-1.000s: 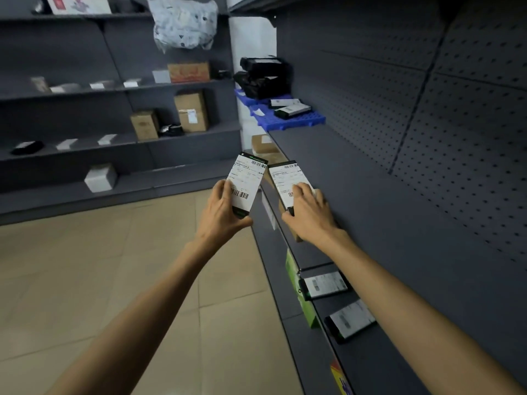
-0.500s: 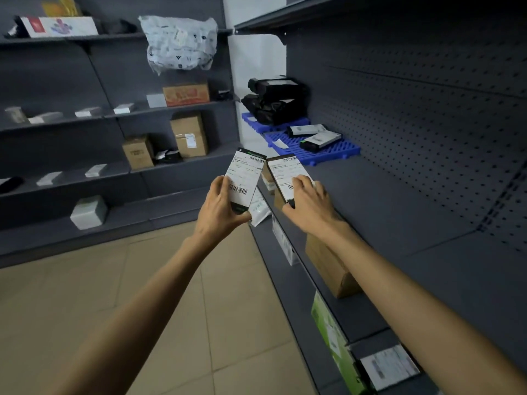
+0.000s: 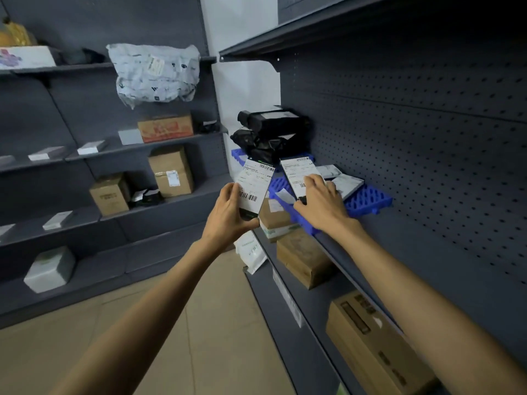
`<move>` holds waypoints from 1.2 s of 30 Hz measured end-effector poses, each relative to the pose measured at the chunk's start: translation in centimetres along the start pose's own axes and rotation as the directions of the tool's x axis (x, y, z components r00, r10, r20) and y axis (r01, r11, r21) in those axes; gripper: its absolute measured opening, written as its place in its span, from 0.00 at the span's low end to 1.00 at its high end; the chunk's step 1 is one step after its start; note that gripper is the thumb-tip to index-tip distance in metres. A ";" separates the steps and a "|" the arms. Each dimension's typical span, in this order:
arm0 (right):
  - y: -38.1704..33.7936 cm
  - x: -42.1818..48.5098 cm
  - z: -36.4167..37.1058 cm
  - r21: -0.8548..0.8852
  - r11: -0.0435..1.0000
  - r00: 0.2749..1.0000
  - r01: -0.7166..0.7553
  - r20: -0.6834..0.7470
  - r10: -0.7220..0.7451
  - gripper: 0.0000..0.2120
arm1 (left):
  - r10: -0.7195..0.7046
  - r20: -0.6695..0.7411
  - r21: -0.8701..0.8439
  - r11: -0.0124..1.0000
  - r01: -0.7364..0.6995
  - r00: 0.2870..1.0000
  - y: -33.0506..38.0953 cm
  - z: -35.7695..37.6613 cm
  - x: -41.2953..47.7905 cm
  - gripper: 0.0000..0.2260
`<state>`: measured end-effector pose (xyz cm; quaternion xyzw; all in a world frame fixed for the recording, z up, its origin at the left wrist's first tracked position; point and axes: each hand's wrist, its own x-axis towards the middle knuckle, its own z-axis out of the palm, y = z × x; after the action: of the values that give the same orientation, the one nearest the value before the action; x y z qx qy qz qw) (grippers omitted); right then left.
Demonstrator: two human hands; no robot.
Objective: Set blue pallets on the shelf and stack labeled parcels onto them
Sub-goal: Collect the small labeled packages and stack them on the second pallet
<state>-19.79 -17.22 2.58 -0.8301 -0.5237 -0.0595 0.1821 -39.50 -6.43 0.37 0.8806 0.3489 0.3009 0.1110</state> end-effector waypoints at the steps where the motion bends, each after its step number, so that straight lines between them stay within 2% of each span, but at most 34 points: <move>1: 0.5 1.8 0.4 -0.005 1.000 1.000 -0.013 -0.002 0.013 0.30 | 0.007 0.006 -0.006 1.000 -0.007 1.000 -0.5 0.4 2.0 0.41; 4: 2.0 6.1 1.6 -0.014 0.999 0.999 -0.044 0.015 0.044 0.30 | 0.019 0.010 -0.054 0.998 -0.018 1.000 -1.7 2.4 7.3 0.38; 11: 7.9 10.3 4.1 -0.087 0.974 0.976 -0.210 0.036 0.214 0.32 | 0.098 0.168 -0.161 0.984 -0.070 0.981 -0.8 9.7 16.5 0.31; 20: 12.3 14.6 6.8 -0.096 0.933 0.931 -0.348 0.086 0.356 0.32 | 0.215 0.408 -0.177 0.972 -0.154 0.887 0.0 17.3 26.3 0.32; 24: 13.5 16.6 7.0 -0.083 0.921 0.916 -0.381 0.100 0.388 0.33 | 0.309 0.432 -0.125 0.951 -0.283 0.847 0.5 18.6 29.7 0.28; 30: 14.6 17.6 7.5 -0.110 0.909 0.903 -0.402 0.113 0.414 0.34 | 0.492 0.457 0.002 0.832 -0.555 0.740 2.2 20.6 30.1 0.29; 36: 14.7 17.8 8.0 -0.141 0.886 0.877 -0.442 0.139 0.459 0.33 | 0.563 0.458 -0.027 0.782 -0.623 0.688 1.4 21.2 31.3 0.31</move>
<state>0.52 -4.85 -3.22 -0.9396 -0.3256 0.0273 0.1022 -7.81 14.17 -1.71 0.9953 0.0294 0.0889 0.0257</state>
